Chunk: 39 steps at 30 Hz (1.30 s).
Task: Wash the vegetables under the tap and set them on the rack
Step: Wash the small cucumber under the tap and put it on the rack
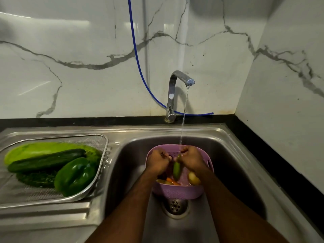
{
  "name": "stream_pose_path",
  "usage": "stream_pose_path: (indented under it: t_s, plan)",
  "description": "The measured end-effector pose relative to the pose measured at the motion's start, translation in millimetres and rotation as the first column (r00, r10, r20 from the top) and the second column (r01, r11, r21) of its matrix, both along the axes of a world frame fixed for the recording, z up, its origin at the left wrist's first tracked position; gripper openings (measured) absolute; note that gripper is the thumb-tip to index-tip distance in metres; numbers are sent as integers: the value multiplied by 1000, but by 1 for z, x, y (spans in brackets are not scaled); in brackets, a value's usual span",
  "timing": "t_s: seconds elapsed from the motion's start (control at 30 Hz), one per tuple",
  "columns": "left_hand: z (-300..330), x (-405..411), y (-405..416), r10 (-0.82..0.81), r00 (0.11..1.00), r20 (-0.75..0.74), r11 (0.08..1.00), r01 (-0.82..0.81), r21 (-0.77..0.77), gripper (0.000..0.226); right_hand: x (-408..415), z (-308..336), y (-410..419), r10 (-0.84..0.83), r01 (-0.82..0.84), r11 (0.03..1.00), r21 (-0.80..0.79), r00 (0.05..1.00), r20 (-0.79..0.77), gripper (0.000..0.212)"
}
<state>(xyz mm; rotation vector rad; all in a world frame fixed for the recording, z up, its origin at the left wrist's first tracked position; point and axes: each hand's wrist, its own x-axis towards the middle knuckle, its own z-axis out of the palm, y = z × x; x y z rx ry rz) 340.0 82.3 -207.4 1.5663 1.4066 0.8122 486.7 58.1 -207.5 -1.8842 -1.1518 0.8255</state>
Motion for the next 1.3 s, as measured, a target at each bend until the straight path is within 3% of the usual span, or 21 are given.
stream_pose_path:
  t_s: [0.13,0.2,0.3,0.47,0.63,0.8,0.9,1.03,1.2,1.3]
  plan:
    - [-2,2,-6,-136,988,-74,991,137,11,21,-5,8,6,-88,137,988,70,876,-474,32]
    - [-3,2,-6,-137,986,-92,990,141,31,26,-5,12,8,-113,220,970,102,781,-614,31]
    - [-5,3,-4,-75,997,-35,997,76,20,21,-1,16,11,-145,298,948,116,722,-676,22]
    - [6,9,-12,-85,986,143,995,77,58,12,-3,19,9,-101,286,951,120,651,-752,19]
    - [15,13,-18,-141,969,203,990,142,11,36,-3,26,4,1,175,978,113,539,-842,17]
    - [17,13,-14,-183,962,205,982,190,-13,45,-20,28,2,157,115,971,210,355,-921,45]
    - [21,14,-19,-201,917,344,959,256,-121,44,-23,33,3,130,141,966,216,457,-880,48]
    - [32,15,-22,-103,807,581,882,344,-321,49,-30,37,8,61,219,950,222,567,-822,42]
    - [35,6,-18,-3,683,731,760,477,-442,53,-32,44,4,118,248,932,265,485,-866,40]
    - [35,5,-18,-9,696,718,747,482,-458,54,-36,48,5,44,250,942,221,563,-825,29]
